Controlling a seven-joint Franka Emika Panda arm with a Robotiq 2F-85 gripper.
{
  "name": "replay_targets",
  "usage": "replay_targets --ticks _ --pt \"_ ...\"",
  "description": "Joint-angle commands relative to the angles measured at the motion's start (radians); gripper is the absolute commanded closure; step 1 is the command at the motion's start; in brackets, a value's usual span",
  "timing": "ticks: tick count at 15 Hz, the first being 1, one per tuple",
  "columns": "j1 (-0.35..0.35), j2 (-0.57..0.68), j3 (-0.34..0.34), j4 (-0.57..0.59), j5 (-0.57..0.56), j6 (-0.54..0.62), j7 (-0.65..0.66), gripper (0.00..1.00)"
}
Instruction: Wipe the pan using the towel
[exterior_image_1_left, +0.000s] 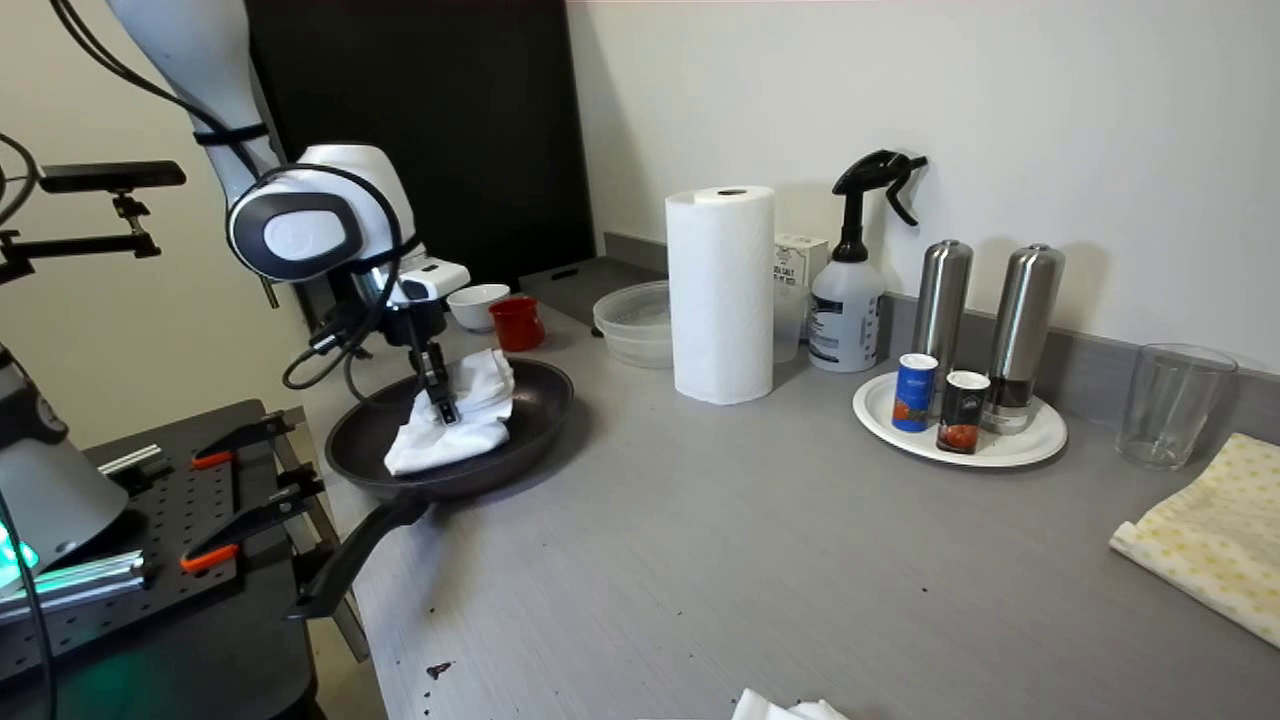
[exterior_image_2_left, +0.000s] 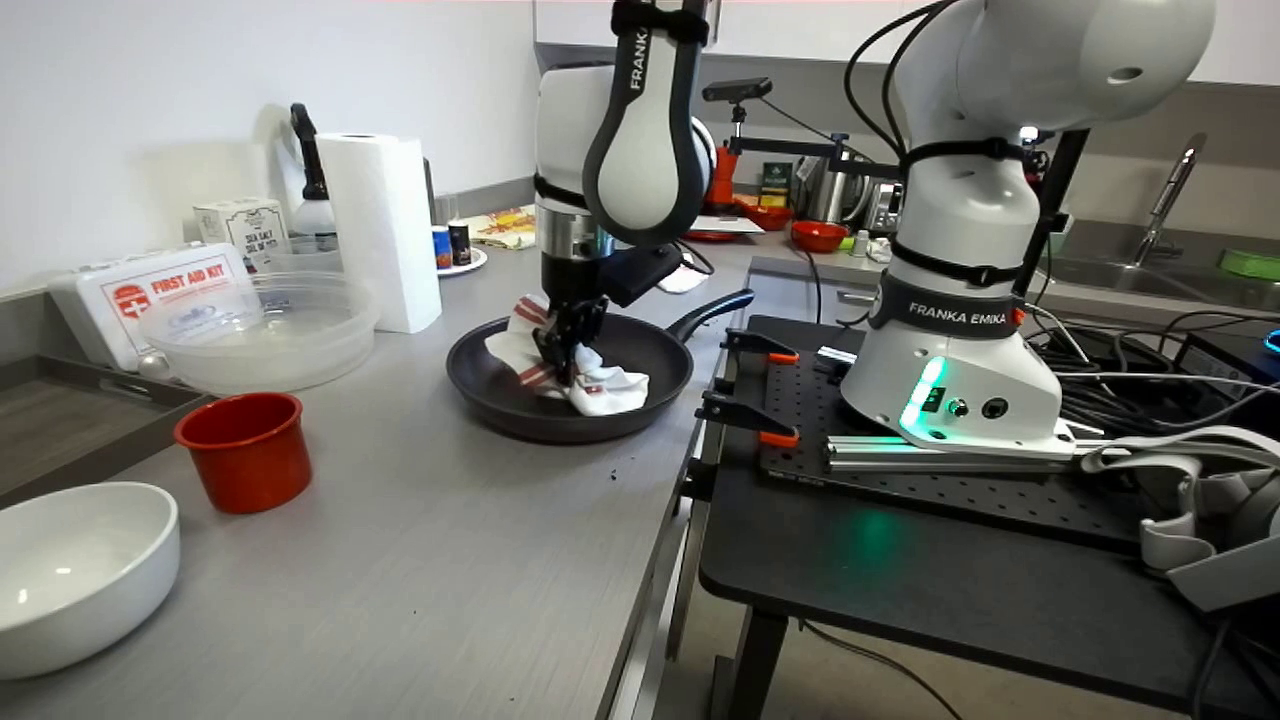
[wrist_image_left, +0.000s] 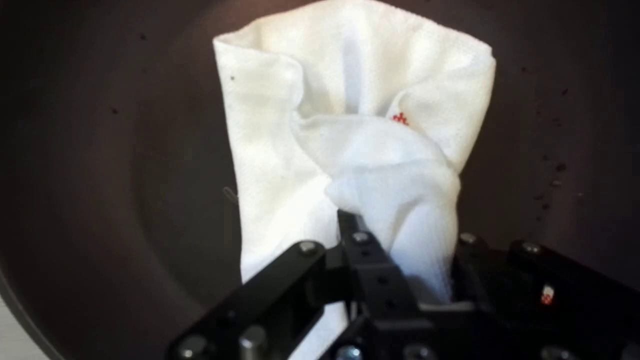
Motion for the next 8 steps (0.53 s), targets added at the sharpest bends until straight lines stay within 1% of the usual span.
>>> replay_targets --ticks 1,2,3,5,6,7,8 --pt "0.099 -0.048 -0.034 -0.052 -0.015 0.027 -0.014 0.94" --pt "0.115 -0.023 -0.029 -0.013 -0.011 0.017 -0.012 0.94" --pt "0.143 -0.026 -0.041 -0.015 -0.011 0.019 -0.010 0.94" --pt "0.208 -0.047 -0.078 -0.032 -0.013 0.034 -0.006 0.94" --pt "0.251 -0.058 -0.109 -0.046 -0.008 0.047 -0.001 0.94" --pt "0.267 -0.041 -0.115 -0.010 0.001 0.038 -0.003 0.94" --pt "0.307 -0.050 -0.145 -0.013 -0.003 0.041 0.004 0.94"
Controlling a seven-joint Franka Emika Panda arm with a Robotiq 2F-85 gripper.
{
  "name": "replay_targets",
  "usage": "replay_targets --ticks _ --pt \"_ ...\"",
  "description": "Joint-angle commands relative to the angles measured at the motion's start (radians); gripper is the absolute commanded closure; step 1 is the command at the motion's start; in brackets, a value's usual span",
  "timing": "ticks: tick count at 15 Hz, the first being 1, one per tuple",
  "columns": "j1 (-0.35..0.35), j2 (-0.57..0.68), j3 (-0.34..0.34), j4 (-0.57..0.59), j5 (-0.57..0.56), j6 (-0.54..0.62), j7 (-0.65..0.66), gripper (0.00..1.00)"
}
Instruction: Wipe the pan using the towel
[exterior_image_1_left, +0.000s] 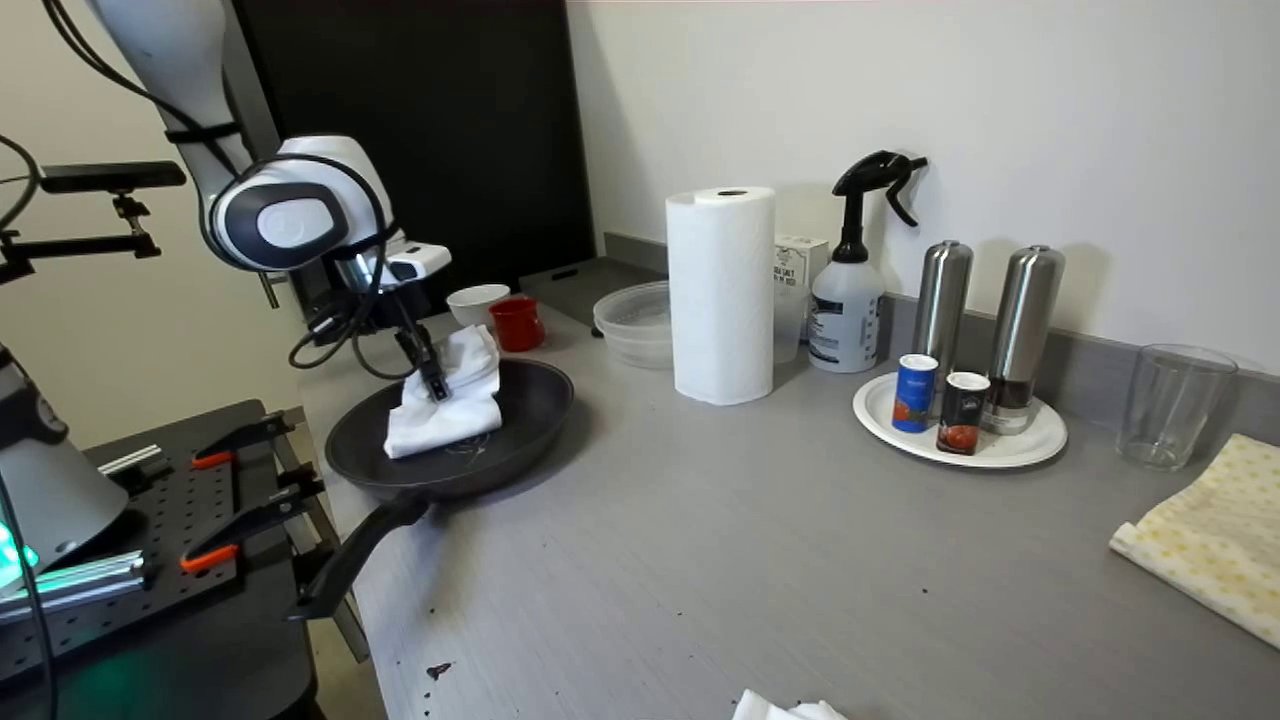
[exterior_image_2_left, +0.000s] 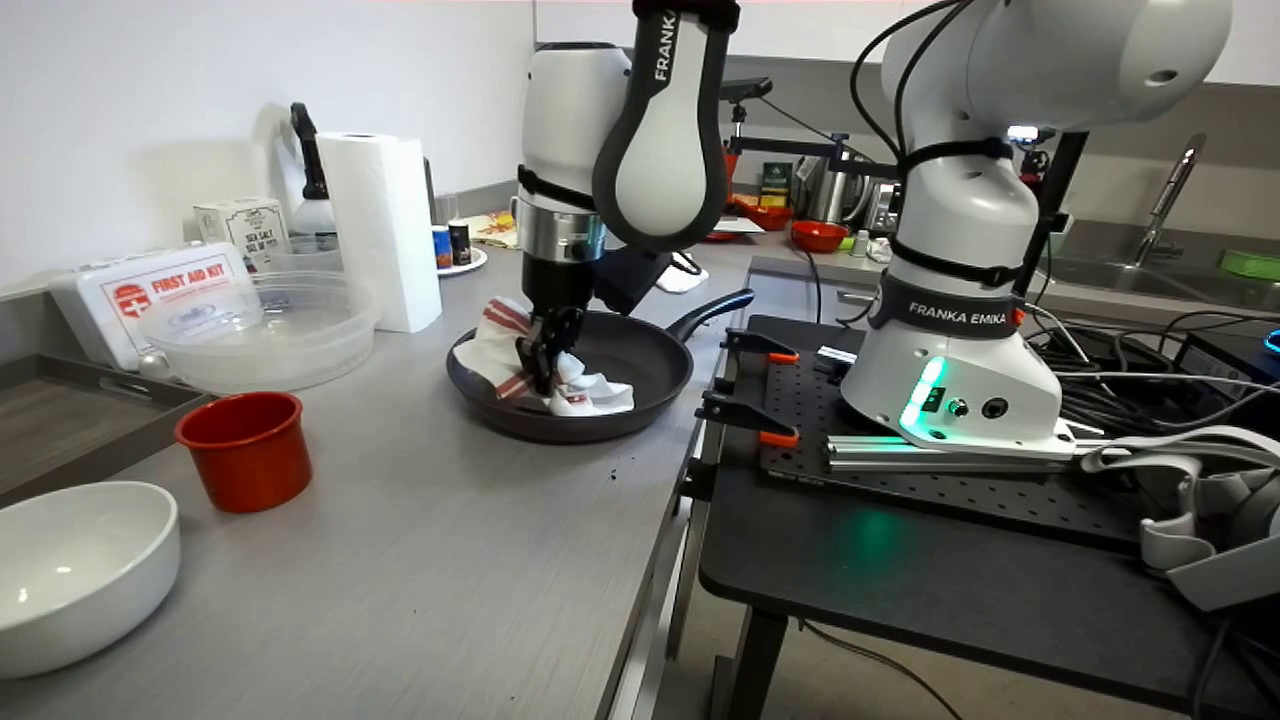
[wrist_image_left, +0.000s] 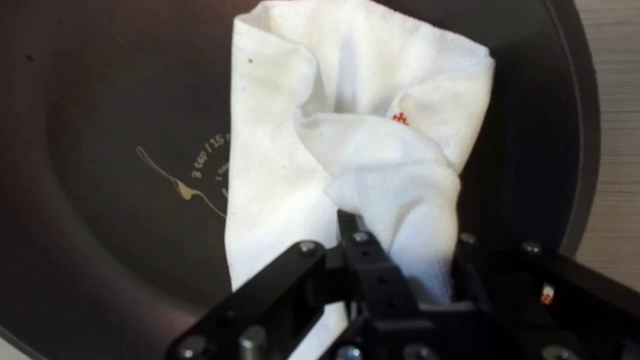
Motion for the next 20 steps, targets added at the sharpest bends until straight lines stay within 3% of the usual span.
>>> replay_targets --ticks 1,5,14,20 --pt "0.144 -0.047 -0.105 -0.031 0.000 0.028 0.012 0.94" --pt "0.324 -0.028 -0.224 0.000 0.019 0.021 0.025 0.94" --pt "0.895 -0.010 -0.588 -0.001 0.060 -0.045 0.164 0.94" --pt "1.241 -0.013 -0.819 0.003 0.042 -0.170 0.273 0.94"
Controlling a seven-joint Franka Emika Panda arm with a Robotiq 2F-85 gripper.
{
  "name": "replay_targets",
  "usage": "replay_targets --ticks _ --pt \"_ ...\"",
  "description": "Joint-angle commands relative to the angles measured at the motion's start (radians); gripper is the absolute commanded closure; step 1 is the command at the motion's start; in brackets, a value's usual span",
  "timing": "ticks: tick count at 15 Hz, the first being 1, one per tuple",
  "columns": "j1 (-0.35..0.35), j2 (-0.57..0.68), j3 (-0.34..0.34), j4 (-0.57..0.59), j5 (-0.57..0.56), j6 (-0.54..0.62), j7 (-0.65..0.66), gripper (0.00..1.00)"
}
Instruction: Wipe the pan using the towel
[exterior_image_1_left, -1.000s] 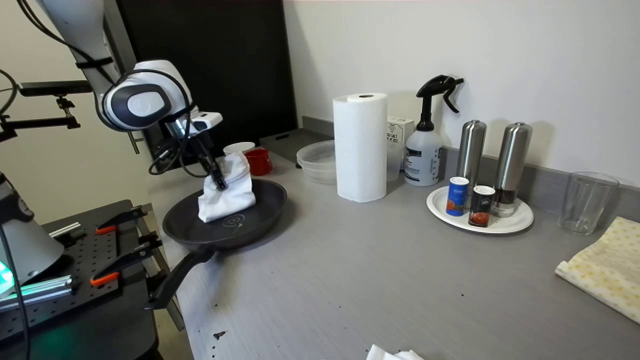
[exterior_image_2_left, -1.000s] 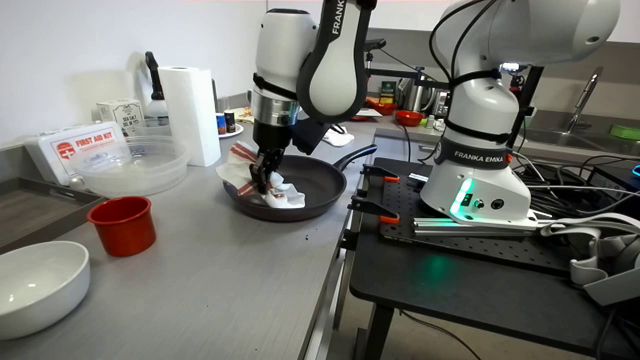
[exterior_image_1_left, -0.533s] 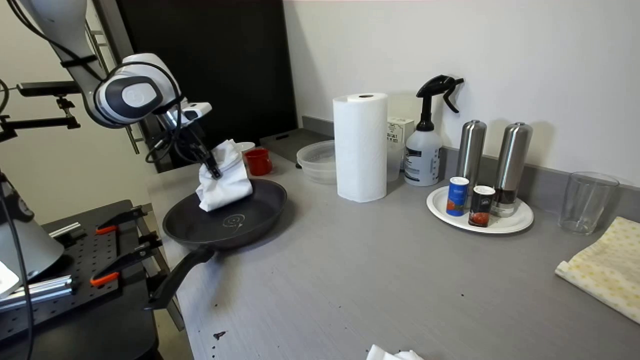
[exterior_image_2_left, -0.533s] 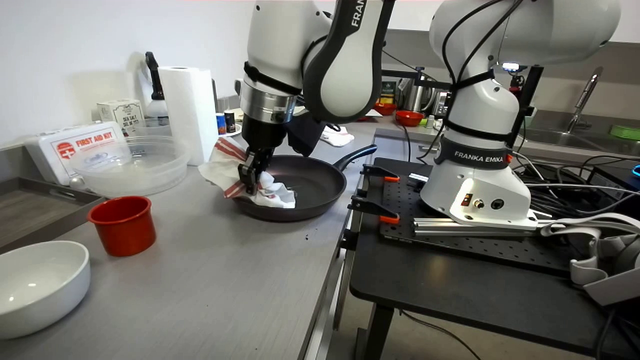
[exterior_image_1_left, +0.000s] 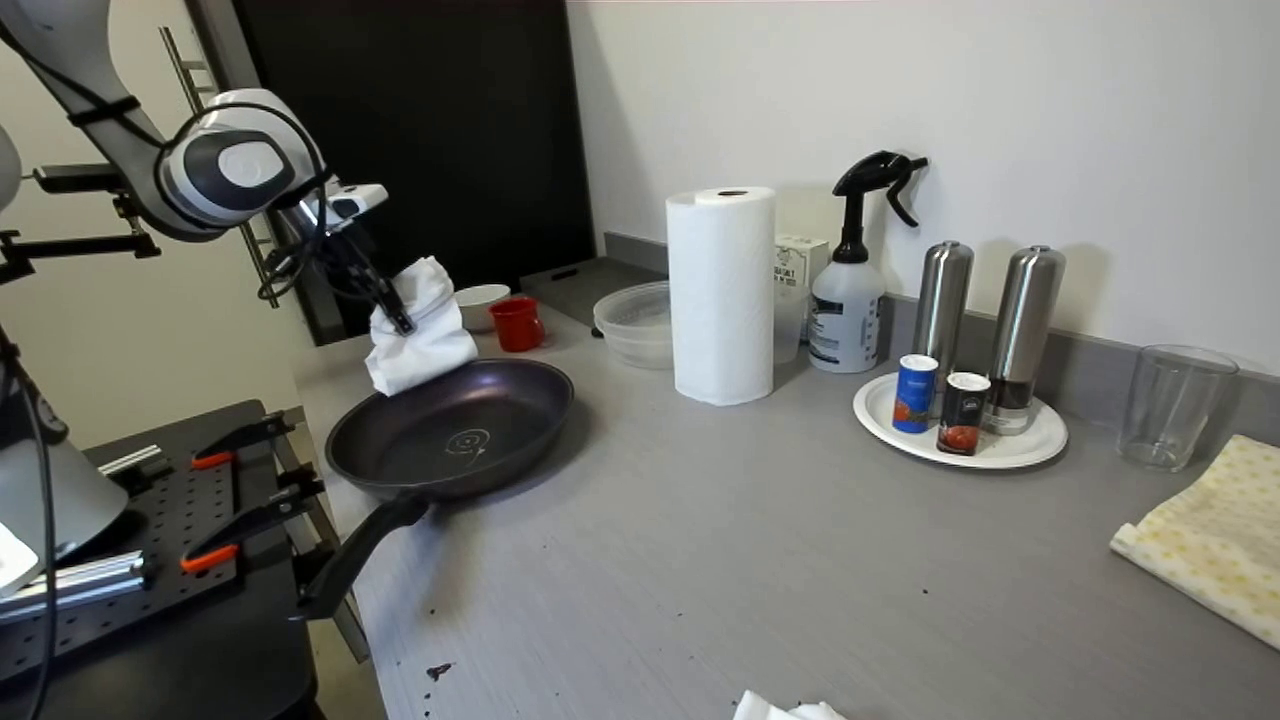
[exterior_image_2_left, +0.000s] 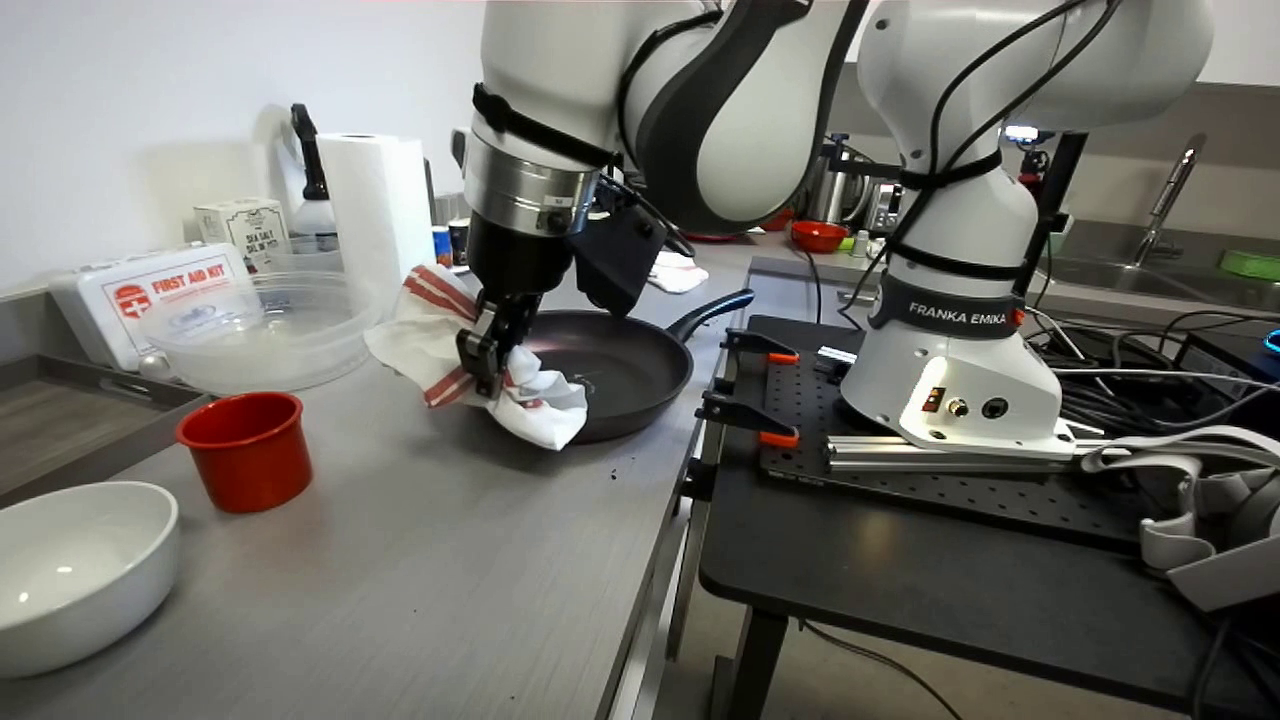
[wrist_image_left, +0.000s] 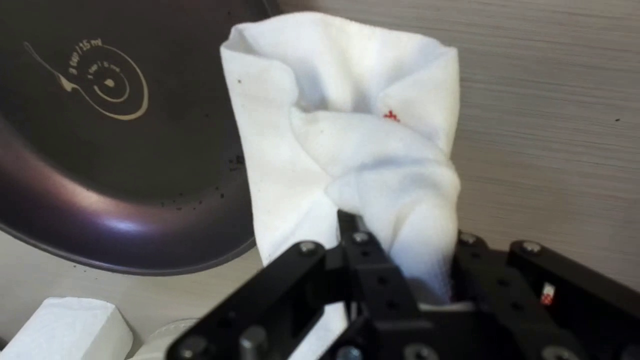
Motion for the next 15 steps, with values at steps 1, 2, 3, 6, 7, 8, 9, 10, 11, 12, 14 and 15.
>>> replay_targets --ticks 1,2,3,6,7,8,9,10,11,12,14,15 --pt "0.177 -0.003 -0.111 0.012 0.004 -0.107 0.055 0.94" --pt "0.209 -0.007 -0.130 0.020 -0.001 -0.141 0.061 0.94" --pt "0.236 -0.008 -0.139 0.034 -0.002 -0.184 0.069 0.94" --pt "0.284 -0.013 -0.154 0.086 -0.009 -0.308 0.077 0.94" --pt "0.291 -0.013 -0.155 0.106 -0.011 -0.348 0.076 0.94" --pt "0.289 -0.014 -0.151 0.132 -0.013 -0.392 0.067 0.94" --pt "0.285 -0.011 -0.147 0.156 -0.012 -0.429 0.064 0.94" --pt "0.274 -0.011 -0.139 0.183 -0.012 -0.467 0.055 0.94" --pt "0.261 -0.010 -0.130 0.208 -0.011 -0.501 0.044 0.94" --pt "0.247 -0.010 -0.122 0.230 -0.009 -0.530 0.030 0.94" --pt "0.163 -0.035 -0.062 0.273 -0.058 -0.574 0.036 0.94" --pt "0.129 -0.035 -0.035 0.293 -0.068 -0.593 0.030 0.94"
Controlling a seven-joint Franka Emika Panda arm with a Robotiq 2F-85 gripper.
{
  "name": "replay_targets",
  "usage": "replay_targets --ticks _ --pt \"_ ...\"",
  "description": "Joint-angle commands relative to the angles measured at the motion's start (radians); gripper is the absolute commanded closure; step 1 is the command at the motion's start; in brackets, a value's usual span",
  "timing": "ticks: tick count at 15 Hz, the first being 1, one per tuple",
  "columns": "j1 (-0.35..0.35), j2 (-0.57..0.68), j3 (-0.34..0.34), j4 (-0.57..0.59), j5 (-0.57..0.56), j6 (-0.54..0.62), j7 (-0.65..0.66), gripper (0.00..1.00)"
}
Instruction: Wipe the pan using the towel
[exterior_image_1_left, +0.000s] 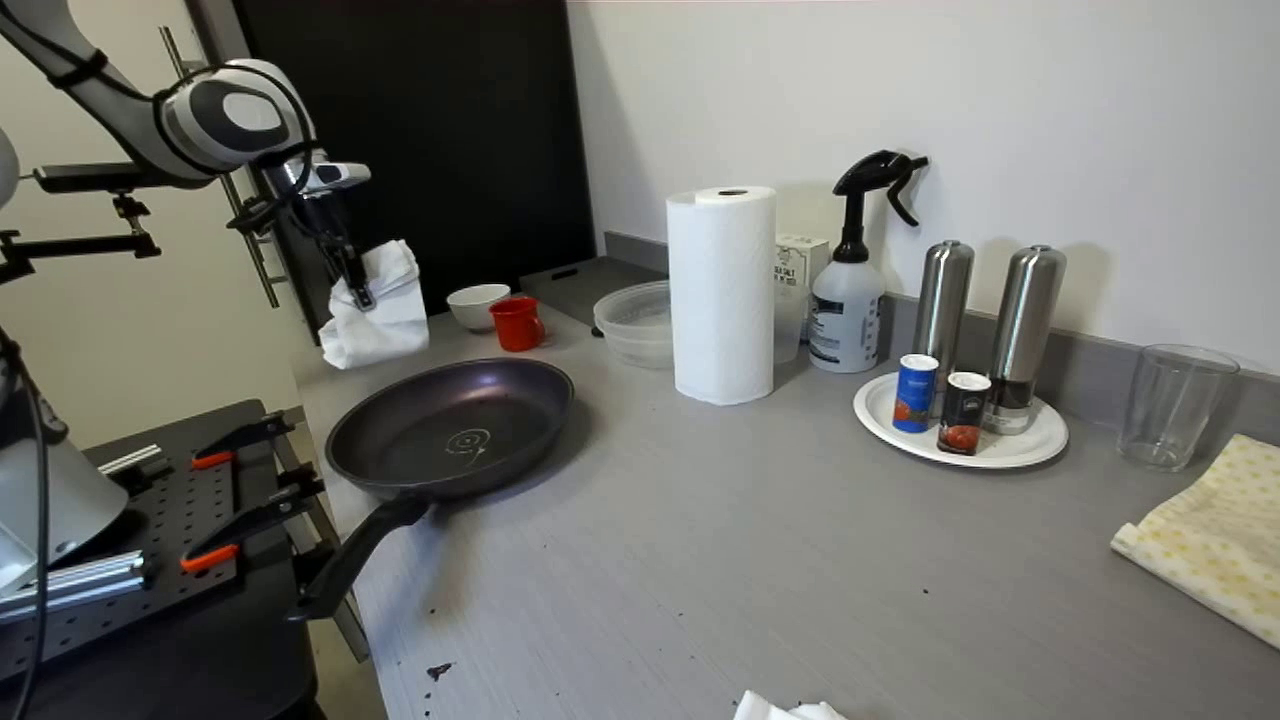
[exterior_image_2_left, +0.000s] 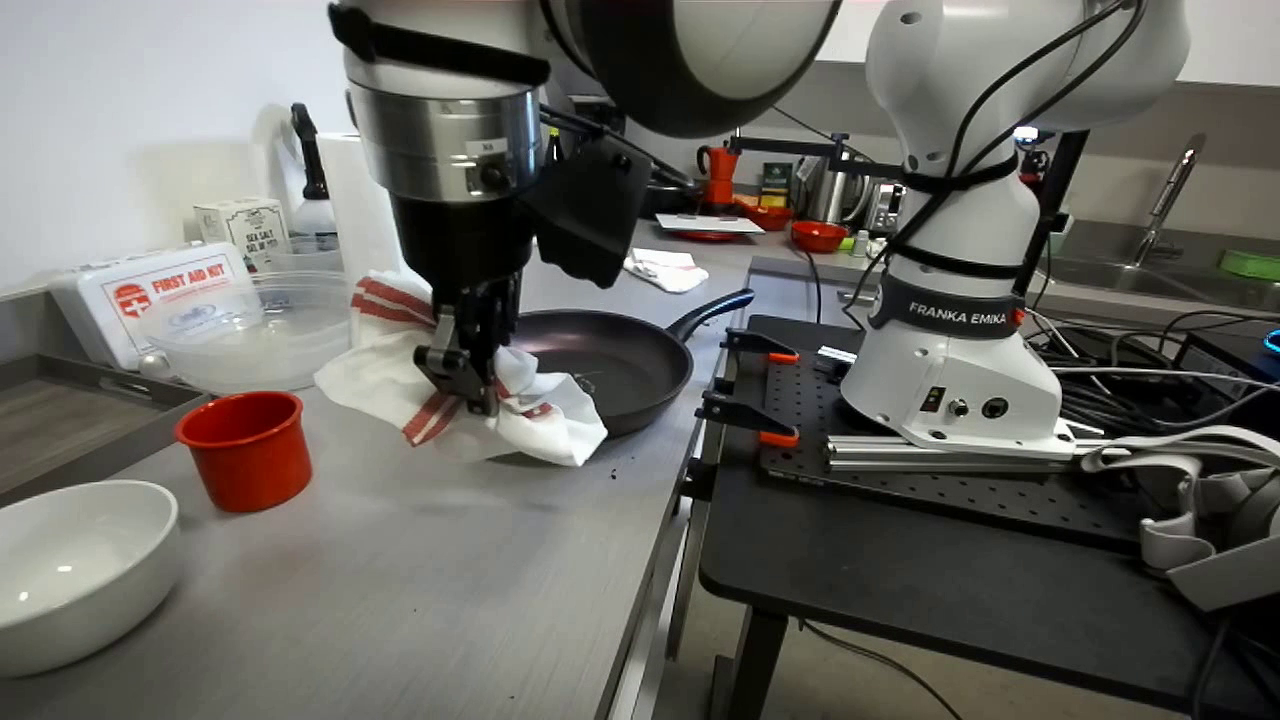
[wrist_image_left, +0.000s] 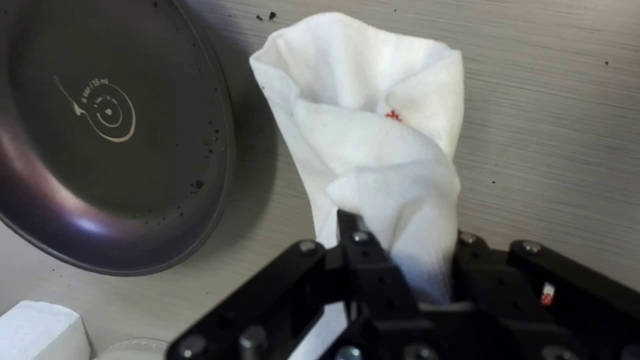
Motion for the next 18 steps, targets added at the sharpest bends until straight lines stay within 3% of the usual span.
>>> replay_targets --ticks 1,4,12,18 --pt "-0.166 -0.033 0.125 0.088 -0.061 -0.089 -0.025 0.94" --pt "-0.368 -0.021 0.310 0.150 -0.074 -0.118 -0.064 0.94" --pt "-0.975 0.044 0.893 0.272 -0.109 -0.114 -0.192 0.94" --pt "-1.281 0.108 1.157 0.302 -0.179 -0.070 -0.293 0.94"
